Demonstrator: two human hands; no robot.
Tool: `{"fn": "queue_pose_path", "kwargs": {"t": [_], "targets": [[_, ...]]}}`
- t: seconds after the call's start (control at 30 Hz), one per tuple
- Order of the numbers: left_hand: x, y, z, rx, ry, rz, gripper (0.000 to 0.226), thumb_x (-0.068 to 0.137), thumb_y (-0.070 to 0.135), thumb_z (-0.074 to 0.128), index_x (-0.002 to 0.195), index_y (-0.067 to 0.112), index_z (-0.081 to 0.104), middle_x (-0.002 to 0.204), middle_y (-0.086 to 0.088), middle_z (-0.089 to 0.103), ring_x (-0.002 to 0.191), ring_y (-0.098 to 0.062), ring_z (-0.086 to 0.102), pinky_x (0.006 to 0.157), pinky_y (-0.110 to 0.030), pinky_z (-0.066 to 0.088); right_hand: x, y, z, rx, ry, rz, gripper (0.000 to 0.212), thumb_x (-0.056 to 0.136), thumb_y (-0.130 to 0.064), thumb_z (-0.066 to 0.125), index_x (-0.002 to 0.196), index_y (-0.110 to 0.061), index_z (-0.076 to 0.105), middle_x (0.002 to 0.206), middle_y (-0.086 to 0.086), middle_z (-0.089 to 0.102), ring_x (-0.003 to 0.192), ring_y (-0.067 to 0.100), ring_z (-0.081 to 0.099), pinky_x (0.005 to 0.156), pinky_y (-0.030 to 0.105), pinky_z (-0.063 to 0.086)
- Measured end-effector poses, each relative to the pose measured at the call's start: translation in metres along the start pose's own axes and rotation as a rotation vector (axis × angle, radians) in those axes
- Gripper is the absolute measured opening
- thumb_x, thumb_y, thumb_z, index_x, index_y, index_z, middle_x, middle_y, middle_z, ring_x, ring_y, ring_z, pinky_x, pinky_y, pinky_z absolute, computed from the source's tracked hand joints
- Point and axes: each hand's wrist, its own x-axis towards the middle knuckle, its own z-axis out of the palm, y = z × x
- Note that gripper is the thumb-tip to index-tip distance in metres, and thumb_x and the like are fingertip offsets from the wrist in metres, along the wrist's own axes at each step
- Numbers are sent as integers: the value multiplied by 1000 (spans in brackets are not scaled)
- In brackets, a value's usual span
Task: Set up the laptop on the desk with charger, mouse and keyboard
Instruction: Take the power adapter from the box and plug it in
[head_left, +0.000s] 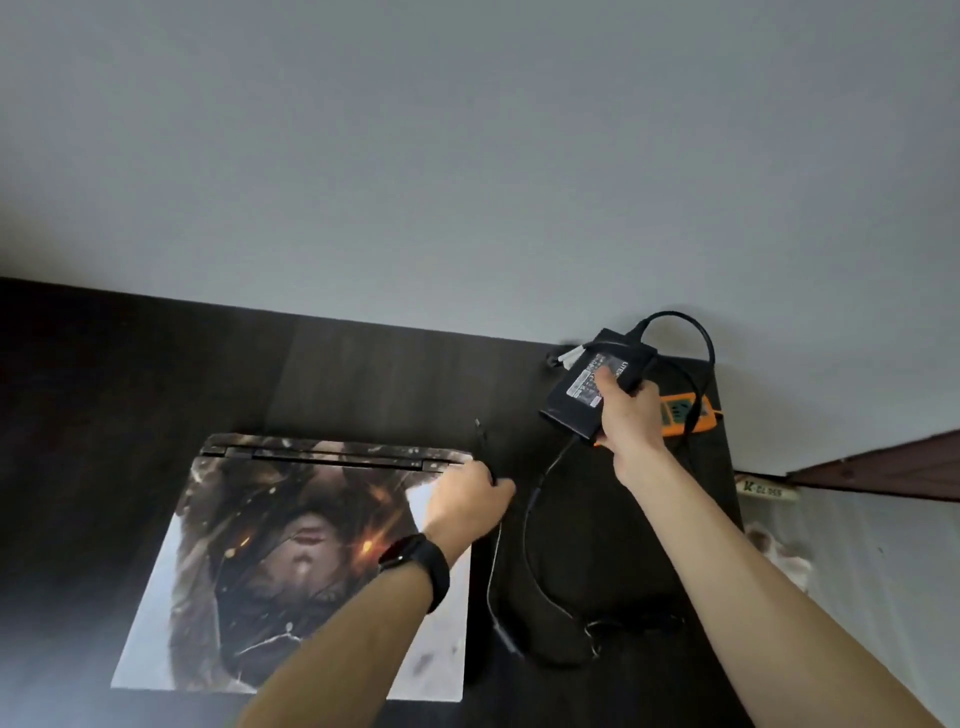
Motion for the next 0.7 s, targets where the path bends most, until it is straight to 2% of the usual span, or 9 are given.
{"fn": "queue_pose_path", "kwargs": {"t": [0.07, 0.13, 0.2, 0.27, 0.33, 0.43, 0.5, 0.63, 0.7], "targets": [[1, -7, -32, -427, 57, -88, 27, 88, 28, 52, 79, 8, 68, 70, -7, 74, 58, -23, 71, 64, -36, 61, 4, -1, 8, -44, 72, -6, 59, 97, -42, 60, 142, -13, 36, 129, 11, 59, 108, 25, 62, 96, 48, 54], [-1, -17, -73, -785, 172, -145, 23, 92, 21, 54, 79, 8, 68, 72, -9, 74, 50, -21, 67, 53, -33, 58, 9, -6, 18, -32, 125, 11, 65, 97, -44, 58, 146, -10, 31, 138, 13, 51, 118, 30, 56, 100, 48, 51], [-3, -29, -115, -1153, 251, -182, 22, 97, 17, 55, 81, 8, 68, 74, -8, 73, 47, -16, 63, 46, -25, 52, 18, -14, 29, 123, 140, 68, 61, 98, -40, 58, 143, -10, 30, 135, 13, 51, 112, 29, 57, 96, 47, 55], [-5, -41, -157, -1488, 324, -174, 22, 99, 14, 53, 82, 7, 66, 69, -7, 71, 50, -13, 64, 48, -23, 54, 22, -25, 41, 289, 149, 139, 55, 98, -36, 58, 141, -10, 35, 128, 11, 54, 102, 25, 61, 85, 42, 60], [-3, -55, -197, -1685, 429, -118, 22, 101, 11, 51, 84, 5, 64, 68, -7, 71, 59, -15, 70, 58, -24, 59, 24, -32, 49, 420, 163, 198, 51, 98, -32, 60, 140, -11, 41, 126, 10, 57, 98, 24, 63, 78, 39, 62], [4, -79, -244, -1879, 612, -56, 24, 104, 9, 44, 87, 2, 60, 70, -9, 72, 70, -20, 74, 66, -26, 60, 24, -34, 57, 596, 175, 249, 49, 97, -29, 63, 141, -14, 47, 132, 10, 57, 108, 27, 62, 80, 40, 63], [14, -100, -259, -1905, 692, -65, 22, 103, 7, 42, 89, 4, 58, 70, -7, 73, 73, -18, 74, 69, -25, 60, 23, -29, 63, 654, 188, 282, 49, 96, -27, 64, 140, -15, 47, 135, 9, 54, 110, 26, 60, 80, 37, 63], [33, -119, -236, -1789, 673, -187, 19, 104, 9, 43, 97, 3, 59, 94, -15, 69, 84, -24, 72, 69, -30, 62, 18, -9, 82, 576, 193, 324, 51, 97, -22, 64, 143, -14, 43, 139, 6, 47, 111, 22, 52, 70, 21, 59], [35, -120, -212, -1699, 604, -231, 19, 104, 9, 43, 96, 4, 59, 91, -15, 70, 82, -24, 71, 71, -31, 61, 17, 5, 94, 599, 201, 328, 50, 95, -19, 67, 140, -12, 45, 136, 8, 50, 109, 23, 55, 84, 32, 61]]}}
